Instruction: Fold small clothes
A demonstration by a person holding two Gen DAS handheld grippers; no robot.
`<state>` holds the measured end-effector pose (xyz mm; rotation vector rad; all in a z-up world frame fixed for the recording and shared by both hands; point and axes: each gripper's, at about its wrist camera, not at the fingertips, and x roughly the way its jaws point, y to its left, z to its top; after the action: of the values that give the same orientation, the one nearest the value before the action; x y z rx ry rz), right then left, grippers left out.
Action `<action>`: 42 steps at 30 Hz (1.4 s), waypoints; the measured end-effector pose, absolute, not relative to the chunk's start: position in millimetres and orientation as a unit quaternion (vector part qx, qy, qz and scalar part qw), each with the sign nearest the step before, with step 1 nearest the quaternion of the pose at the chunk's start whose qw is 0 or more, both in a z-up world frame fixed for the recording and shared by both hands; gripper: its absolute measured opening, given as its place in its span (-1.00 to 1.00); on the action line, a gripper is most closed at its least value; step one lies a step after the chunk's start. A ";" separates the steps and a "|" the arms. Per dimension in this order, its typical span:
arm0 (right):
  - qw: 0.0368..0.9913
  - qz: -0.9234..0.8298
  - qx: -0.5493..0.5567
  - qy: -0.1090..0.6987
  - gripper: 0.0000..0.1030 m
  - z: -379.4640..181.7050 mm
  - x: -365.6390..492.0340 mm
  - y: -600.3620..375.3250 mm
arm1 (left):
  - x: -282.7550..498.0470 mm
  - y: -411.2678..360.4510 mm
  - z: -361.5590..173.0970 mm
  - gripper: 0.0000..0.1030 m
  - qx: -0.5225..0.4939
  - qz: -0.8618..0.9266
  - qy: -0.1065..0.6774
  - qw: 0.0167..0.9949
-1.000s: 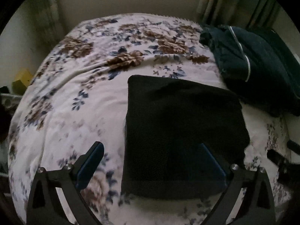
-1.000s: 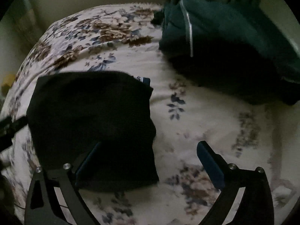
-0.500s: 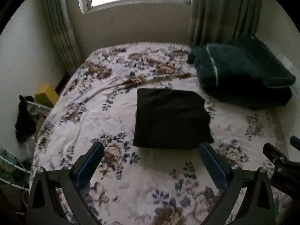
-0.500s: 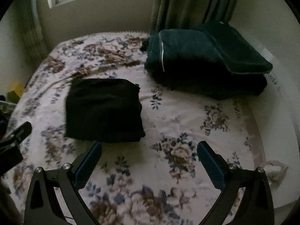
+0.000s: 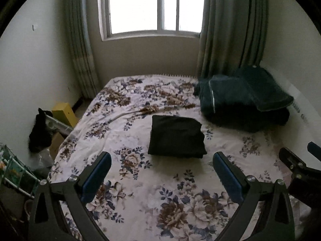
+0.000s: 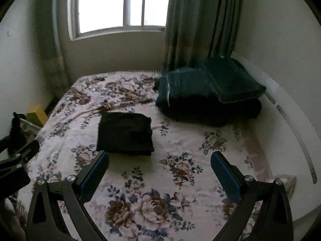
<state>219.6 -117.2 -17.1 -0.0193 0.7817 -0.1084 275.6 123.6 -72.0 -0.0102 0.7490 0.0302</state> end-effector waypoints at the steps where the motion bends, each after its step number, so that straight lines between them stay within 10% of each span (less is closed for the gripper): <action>1: 0.926 -0.050 -0.007 0.375 0.99 -8.3 208.6 -116.4 | 269.2 123.5 -66.9 1.00 -0.007 0.013 0.362 0.932; 42: 0.940 -0.007 -0.011 0.341 0.99 80.8 144.6 -121.7 | 205.1 119.6 -33.3 1.00 -0.016 0.025 0.332 0.943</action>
<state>144.6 -121.7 80.8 -0.0232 0.6954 -0.0149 205.1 119.6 -33.3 -0.0328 0.6771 0.0517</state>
